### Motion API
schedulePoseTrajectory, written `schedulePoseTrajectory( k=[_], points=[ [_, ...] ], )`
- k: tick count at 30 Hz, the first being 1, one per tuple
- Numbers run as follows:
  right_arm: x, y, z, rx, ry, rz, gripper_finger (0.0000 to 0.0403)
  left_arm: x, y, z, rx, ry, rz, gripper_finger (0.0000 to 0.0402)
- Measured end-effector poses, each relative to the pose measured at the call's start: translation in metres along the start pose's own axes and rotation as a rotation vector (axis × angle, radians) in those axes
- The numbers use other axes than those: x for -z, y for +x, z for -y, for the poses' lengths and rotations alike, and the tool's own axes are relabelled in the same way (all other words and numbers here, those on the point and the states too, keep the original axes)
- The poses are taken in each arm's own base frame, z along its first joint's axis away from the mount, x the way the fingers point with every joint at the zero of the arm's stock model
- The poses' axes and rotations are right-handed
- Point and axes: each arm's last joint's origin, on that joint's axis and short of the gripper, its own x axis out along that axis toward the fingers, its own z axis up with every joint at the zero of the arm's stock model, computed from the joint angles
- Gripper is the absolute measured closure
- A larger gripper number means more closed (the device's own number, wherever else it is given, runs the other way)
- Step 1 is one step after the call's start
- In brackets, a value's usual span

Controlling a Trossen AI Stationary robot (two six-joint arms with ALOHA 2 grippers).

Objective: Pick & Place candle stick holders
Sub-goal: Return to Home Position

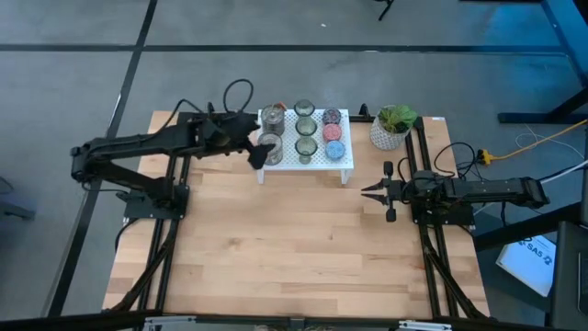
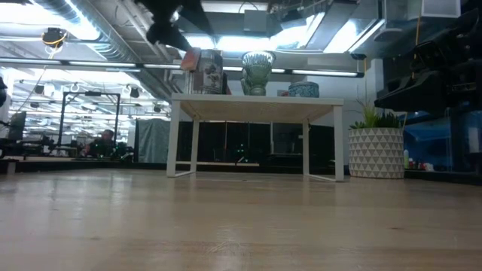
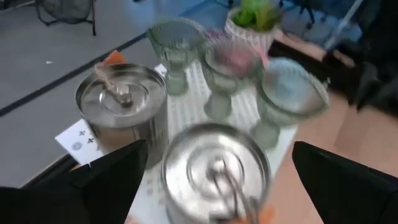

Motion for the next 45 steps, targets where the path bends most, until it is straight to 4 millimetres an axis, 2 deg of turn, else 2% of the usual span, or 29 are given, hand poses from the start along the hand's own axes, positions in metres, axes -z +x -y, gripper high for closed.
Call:
schedulePoseTrajectory(
  k=[4, 9, 12, 17, 21, 25, 29, 35, 41, 45],
  points=[
    [0.000, 0.000, 0.000, 0.000, 0.000, 0.000, 0.0340, 0.009, -0.020, 0.003, -0.022, 0.078, -0.041, 0.0020],
    [0.000, 0.000, 0.000, 0.000, 0.000, 0.000, 0.0340, 0.024, -0.041, 0.005, -0.059, 0.113, -0.126, 0.0078],
    [0.000, 0.000, 0.000, 0.000, 0.000, 0.000, 0.0340, 0.032, -0.050, 0.007, 0.010, 0.151, -0.170, 0.0132],
    [0.000, 0.000, 0.000, 0.000, 0.000, 0.000, 0.0340, 0.051, -0.055, 0.014, 0.175, 0.325, -0.203, 0.0238],
    [0.000, 0.000, 0.000, 0.000, 0.000, 0.000, 0.0340, 0.078, -0.049, 0.015, 0.285, 0.390, -0.144, 0.0318],
    [0.000, 0.000, 0.000, 0.000, 0.000, 0.000, 0.0340, 0.116, -0.042, 0.004, 0.351, 0.391, -0.052, 0.0384],
    [0.000, 0.000, 0.000, 0.000, 0.000, 0.000, 0.0339, 0.151, -0.039, -0.011, 0.447, 0.371, 0.056, 0.0396],
    [0.000, 0.000, 0.000, 0.000, 0.000, 0.000, 0.0339, 0.188, -0.041, -0.031, 0.577, 0.341, 0.286, 0.0400],
    [0.000, 0.000, 0.000, 0.000, 0.000, 0.000, 0.0339, 0.213, -0.043, -0.046, 0.647, 0.336, 0.424, 0.0400],
    [0.000, 0.000, 0.000, 0.000, 0.000, 0.000, 0.0339, 0.220, -0.046, -0.051, 0.689, 0.344, 0.500, 0.0399]
  ],
)
